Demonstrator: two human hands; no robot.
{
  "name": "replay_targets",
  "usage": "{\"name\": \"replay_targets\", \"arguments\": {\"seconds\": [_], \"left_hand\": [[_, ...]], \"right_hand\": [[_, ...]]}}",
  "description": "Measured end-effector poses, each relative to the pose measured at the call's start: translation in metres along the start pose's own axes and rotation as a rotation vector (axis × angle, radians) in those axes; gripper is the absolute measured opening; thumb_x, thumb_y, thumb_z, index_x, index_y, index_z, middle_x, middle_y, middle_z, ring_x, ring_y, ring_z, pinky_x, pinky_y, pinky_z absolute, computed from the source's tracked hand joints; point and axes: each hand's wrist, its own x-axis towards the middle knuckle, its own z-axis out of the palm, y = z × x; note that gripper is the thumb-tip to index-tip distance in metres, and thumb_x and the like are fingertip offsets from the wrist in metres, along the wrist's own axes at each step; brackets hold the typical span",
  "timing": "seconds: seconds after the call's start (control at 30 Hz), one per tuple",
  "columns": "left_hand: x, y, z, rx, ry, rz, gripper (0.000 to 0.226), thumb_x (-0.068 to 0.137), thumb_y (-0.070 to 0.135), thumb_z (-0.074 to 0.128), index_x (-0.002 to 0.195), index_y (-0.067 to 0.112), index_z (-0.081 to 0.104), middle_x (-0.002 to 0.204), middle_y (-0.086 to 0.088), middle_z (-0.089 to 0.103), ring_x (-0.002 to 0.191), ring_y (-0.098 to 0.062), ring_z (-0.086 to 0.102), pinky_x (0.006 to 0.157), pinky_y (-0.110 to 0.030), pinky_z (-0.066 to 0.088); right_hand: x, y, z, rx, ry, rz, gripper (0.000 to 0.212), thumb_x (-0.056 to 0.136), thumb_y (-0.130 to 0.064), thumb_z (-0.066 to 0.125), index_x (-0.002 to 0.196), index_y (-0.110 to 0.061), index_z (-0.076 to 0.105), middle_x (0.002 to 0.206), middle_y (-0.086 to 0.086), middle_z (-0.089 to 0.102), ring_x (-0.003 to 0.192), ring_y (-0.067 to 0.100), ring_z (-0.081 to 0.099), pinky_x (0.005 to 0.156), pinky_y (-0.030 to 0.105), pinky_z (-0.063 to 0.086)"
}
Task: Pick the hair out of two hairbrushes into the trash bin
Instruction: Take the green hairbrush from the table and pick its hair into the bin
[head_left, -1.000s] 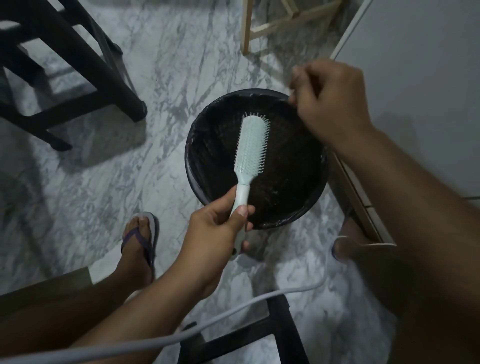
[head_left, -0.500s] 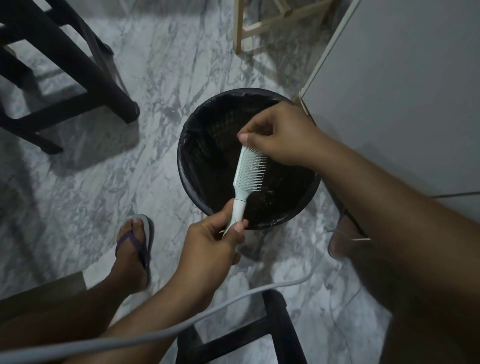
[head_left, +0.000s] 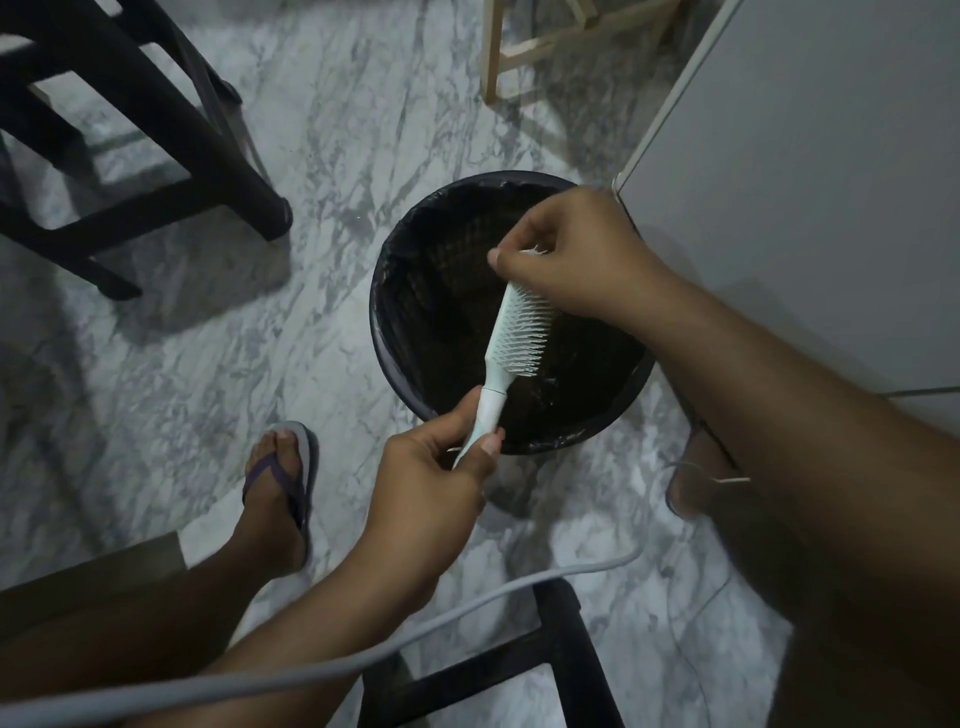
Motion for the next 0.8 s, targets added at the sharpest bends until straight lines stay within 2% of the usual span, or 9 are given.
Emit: {"name": "replay_targets", "arguments": {"seconds": [0.07, 0.17, 0.23, 0.3, 0.47, 0.57, 0.67, 0.73, 0.8], "left_hand": [[0.000, 0.001, -0.001, -0.009, -0.032, -0.015, 0.041, 0.095, 0.012, 0.063, 0.131, 0.032, 0.064, 0.099, 0.004, 0.078, 0.076, -0.009, 0.062, 0.063, -0.030, 0.054], [-0.002, 0.004, -0.001, -0.060, -0.081, -0.036, 0.040, 0.097, 0.011, 0.059, 0.133, 0.030, 0.064, 0.094, 0.005, 0.077, 0.072, -0.006, 0.060, 0.060, -0.025, 0.051], [-0.003, 0.008, 0.000, -0.148, -0.107, -0.062, 0.039, 0.098, 0.011, 0.057, 0.132, 0.028, 0.064, 0.094, 0.005, 0.076, 0.073, -0.007, 0.061, 0.061, -0.027, 0.051], [-0.001, 0.013, 0.000, -0.272, -0.112, -0.098, 0.037, 0.097, 0.011, 0.056, 0.129, 0.026, 0.066, 0.094, 0.003, 0.075, 0.073, -0.010, 0.061, 0.060, -0.028, 0.051], [0.003, 0.025, -0.006, -0.439, -0.090, -0.092, 0.037, 0.096, 0.010, 0.055, 0.129, 0.019, 0.066, 0.096, -0.001, 0.071, 0.074, -0.014, 0.057, 0.061, -0.031, 0.048], [0.005, 0.031, -0.009, -0.469, -0.096, -0.073, 0.038, 0.095, 0.009, 0.054, 0.131, 0.019, 0.065, 0.099, -0.003, 0.070, 0.074, -0.014, 0.056, 0.060, -0.030, 0.048], [0.006, 0.033, -0.010, -0.466, -0.106, -0.064, 0.038, 0.095, 0.010, 0.055, 0.131, 0.020, 0.065, 0.101, -0.003, 0.071, 0.076, -0.015, 0.056, 0.059, -0.028, 0.050], [0.006, 0.032, -0.011, -0.451, -0.120, -0.061, 0.038, 0.095, 0.011, 0.056, 0.130, 0.021, 0.066, 0.100, -0.002, 0.071, 0.076, -0.014, 0.058, 0.061, -0.029, 0.050], [0.005, 0.031, -0.011, -0.420, -0.126, -0.053, 0.038, 0.094, 0.011, 0.056, 0.130, 0.022, 0.066, 0.097, -0.001, 0.071, 0.075, -0.014, 0.058, 0.061, -0.030, 0.049]], "right_hand": [[0.002, 0.004, -0.006, 0.065, -0.024, 0.044, 0.020, 0.091, -0.031, 0.070, 0.084, -0.015, 0.079, 0.074, -0.007, 0.074, 0.060, 0.000, 0.069, 0.054, 0.011, 0.055], [0.006, 0.009, -0.013, 0.350, 0.010, 0.232, 0.024, 0.099, -0.022, 0.061, 0.094, -0.002, 0.074, 0.081, 0.005, 0.076, 0.059, 0.013, 0.074, 0.053, 0.030, 0.062], [0.010, 0.013, -0.017, 0.569, 0.057, 0.316, 0.028, 0.102, -0.020, 0.055, 0.102, 0.005, 0.068, 0.085, 0.011, 0.075, 0.060, 0.018, 0.074, 0.052, 0.026, 0.060], [0.012, 0.020, -0.018, 0.611, 0.090, 0.319, 0.030, 0.103, -0.022, 0.054, 0.103, 0.005, 0.066, 0.085, 0.012, 0.075, 0.059, 0.017, 0.074, 0.050, 0.022, 0.057], [0.007, 0.040, -0.006, 0.153, -0.005, 0.161, 0.024, 0.099, -0.029, 0.060, 0.083, -0.016, 0.072, 0.066, 0.000, 0.074, 0.044, 0.006, 0.062, 0.048, 0.019, 0.051], [-0.001, 0.057, 0.024, -0.172, -0.368, 0.240, 0.022, 0.095, -0.031, 0.065, 0.080, -0.016, 0.073, 0.062, -0.002, 0.074, 0.045, 0.005, 0.063, 0.046, 0.016, 0.045], [-0.007, 0.062, 0.039, -0.489, -0.626, 0.334, 0.017, 0.096, -0.020, 0.063, 0.091, -0.006, 0.071, 0.073, 0.002, 0.072, 0.059, 0.012, 0.066, 0.050, 0.024, 0.048], [-0.003, 0.059, 0.033, -0.446, -0.499, 0.219, 0.023, 0.100, -0.017, 0.054, 0.111, -0.004, 0.069, 0.106, 0.011, 0.072, 0.092, 0.025, 0.069, 0.078, 0.034, 0.057], [-0.001, 0.042, 0.019, -0.022, -0.289, 0.152, 0.031, 0.104, -0.028, 0.049, 0.128, -0.013, 0.063, 0.128, 0.014, 0.065, 0.114, 0.033, 0.065, 0.096, 0.042, 0.054]]}}
